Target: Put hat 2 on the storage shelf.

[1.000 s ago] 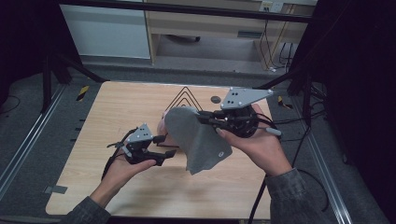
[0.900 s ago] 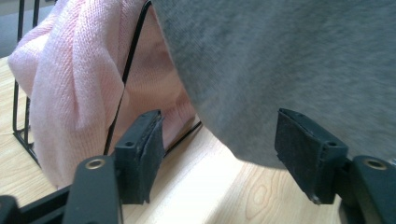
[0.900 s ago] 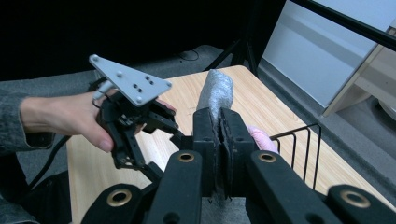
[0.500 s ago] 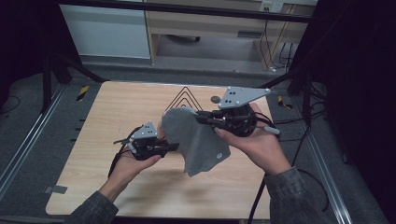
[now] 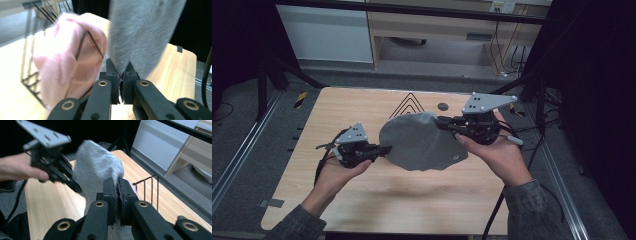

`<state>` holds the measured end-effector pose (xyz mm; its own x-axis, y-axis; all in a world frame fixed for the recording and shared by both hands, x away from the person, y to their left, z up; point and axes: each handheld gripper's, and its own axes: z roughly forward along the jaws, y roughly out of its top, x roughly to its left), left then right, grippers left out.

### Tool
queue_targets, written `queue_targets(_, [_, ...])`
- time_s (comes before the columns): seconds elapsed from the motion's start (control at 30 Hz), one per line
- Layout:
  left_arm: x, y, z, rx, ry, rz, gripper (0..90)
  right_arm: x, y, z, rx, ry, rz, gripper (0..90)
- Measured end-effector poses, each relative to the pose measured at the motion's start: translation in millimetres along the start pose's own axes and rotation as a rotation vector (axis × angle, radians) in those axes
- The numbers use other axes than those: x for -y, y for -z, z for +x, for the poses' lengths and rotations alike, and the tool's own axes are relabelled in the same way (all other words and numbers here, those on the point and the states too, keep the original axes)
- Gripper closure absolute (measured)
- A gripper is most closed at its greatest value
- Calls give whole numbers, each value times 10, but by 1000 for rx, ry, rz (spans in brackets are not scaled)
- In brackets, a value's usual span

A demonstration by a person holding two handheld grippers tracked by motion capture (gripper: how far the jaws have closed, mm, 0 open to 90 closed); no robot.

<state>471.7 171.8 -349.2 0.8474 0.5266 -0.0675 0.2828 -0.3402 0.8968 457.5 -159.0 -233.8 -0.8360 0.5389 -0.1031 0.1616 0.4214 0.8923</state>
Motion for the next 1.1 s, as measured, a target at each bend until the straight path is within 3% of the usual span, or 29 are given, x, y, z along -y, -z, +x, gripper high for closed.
queue_targets(0.23, [-527,349,101,-25,-13,5,867,-66,30,-139,28,-33,-38,861])
queue_targets(0.4, [-780,453,213,-68,-32,15,866,-128,14,-272,32,-68,-43,865])
queue_targets(0.6, [-872,487,280,-75,-30,17,864,-196,-13,-388,47,-81,-31,867])
queue_targets(0.83, [-940,467,324,-75,-33,9,863,-225,2,-469,53,-108,-85,871])
queue_targets(1.1, [-1173,425,404,-81,-41,-34,859,-356,50,-633,96,-127,-134,872])
